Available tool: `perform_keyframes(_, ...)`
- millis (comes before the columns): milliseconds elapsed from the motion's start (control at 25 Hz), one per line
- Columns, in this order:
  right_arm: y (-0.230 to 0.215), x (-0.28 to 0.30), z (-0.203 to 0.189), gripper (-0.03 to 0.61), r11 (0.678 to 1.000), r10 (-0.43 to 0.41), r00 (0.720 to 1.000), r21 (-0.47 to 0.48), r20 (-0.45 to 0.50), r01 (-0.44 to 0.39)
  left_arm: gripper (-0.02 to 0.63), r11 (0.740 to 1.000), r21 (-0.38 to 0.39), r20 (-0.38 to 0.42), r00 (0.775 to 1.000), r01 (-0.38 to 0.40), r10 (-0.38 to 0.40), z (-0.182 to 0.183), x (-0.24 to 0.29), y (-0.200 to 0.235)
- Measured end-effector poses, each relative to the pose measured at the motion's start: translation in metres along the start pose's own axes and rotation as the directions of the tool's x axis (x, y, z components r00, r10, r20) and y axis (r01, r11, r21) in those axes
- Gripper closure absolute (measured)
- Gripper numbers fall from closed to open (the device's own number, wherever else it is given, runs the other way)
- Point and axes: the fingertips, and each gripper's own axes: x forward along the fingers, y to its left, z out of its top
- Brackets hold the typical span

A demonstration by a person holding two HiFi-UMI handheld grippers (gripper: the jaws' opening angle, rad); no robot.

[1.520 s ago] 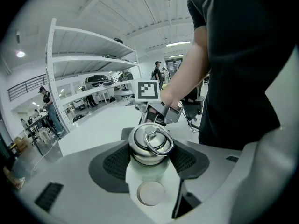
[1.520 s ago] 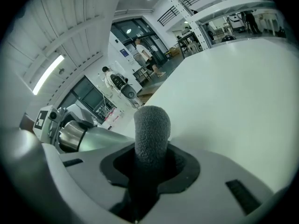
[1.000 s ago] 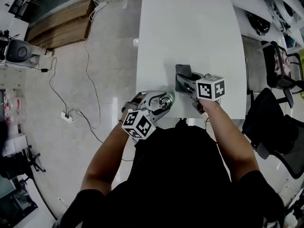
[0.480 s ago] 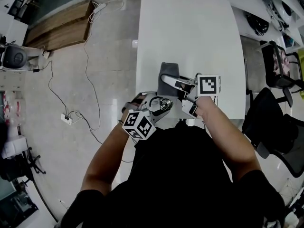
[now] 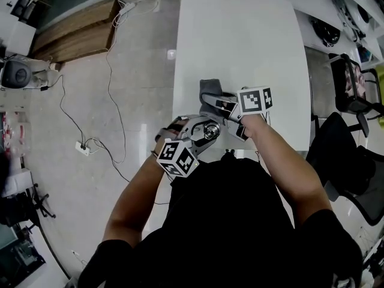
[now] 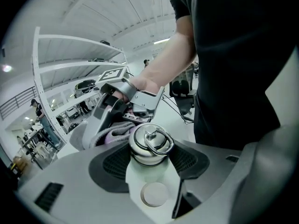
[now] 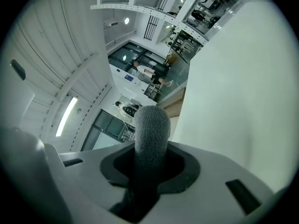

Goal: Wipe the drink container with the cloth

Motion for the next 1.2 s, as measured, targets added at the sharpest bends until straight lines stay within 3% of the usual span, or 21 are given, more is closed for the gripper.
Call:
perform_keyframes(440, -0.025, 0.019, -0.016, 0.471, 0.993, -0.069, 0.983, -0.102, -0.168, 0.052, 0.345, 0.999, 0.047, -0.023, 1.000, 0.000, 0.001, 0.004, 0.003, -0.005)
perform_keyframes(800, -0.052, 0.032, -0.023, 0.471, 0.985, -0.136, 0.964, -0.139, -0.228, 0.106, 0.345, 0.998, 0.057, -0.018, 1.000, 0.010, -0.009, 0.002, -0.001, -0.004)
perform_keyframes(1200, -0.073, 0.046, -0.024, 0.471, 0.936, -0.240, 0.938, -0.317, -0.251, 0.155, 0.345, 0.999, 0.047, -0.001, 1.000, 0.023, -0.023, 0.000, 0.000, -0.002)
